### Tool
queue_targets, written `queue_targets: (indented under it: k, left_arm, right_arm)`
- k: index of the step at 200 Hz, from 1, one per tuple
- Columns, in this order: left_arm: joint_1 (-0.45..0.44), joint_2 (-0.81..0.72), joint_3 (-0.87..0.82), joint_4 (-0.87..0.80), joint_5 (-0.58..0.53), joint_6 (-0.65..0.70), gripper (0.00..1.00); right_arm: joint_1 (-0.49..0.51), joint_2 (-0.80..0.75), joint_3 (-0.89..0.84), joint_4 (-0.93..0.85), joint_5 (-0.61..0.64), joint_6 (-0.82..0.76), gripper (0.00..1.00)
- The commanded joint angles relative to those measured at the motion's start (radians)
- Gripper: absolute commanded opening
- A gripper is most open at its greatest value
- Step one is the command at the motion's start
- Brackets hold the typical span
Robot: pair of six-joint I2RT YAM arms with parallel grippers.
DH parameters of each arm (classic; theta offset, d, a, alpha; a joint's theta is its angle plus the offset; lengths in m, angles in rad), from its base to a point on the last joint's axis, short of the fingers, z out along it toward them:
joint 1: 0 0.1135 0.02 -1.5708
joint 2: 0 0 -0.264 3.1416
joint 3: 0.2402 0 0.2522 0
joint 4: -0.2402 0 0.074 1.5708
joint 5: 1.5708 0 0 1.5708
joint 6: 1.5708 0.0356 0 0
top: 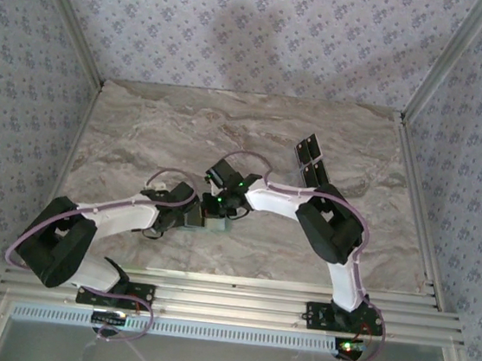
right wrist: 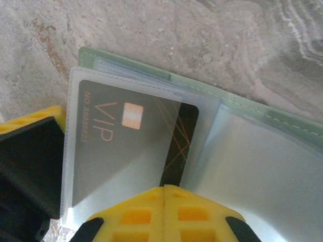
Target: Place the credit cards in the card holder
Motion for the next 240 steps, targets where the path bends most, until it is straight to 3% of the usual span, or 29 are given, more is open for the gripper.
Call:
queue_targets:
  k: [1,33,91,154,199,240]
  left_arm:
    - [-0.002,0.021,-0.015,0.003,0.023,-0.016,1.0]
    - [-0.014,-0.005,-0.005,-0.044,-0.013,-0.046,1.0]
    - [-0.017,-0.102,-0.01,-0.112,-0.07,-0.098,1.0]
    - [-0.016,-0.035,0.034,-0.113,-0.074,-0.064,1.0]
    - [-0.017,-0.022,0.05,-0.093,-0.067,-0.042,1.0]
    - [-0.02,0.009,0.06,-0.06,-0.051,-0.027,1.0]
  right_arm:
    - [0.008,0.03,0.029,0.012,-0.025,0.015,0.07]
    - [0.008,0.034,0.034,0.036,-0.043,0.025,0.07]
    - [-0.016,-0.12,-0.098,0.083,0.003,0.017,0.1]
    - [-0.054,-0.046,-0.16,0.121,-0.022,0.031,0.08]
    - [-0.112,-0.095,-0.269,0.109,-0.009,0.015,0.07]
    - [-0.119,-0.139,-0.248,0.08,-0.018,-0.02,0.07]
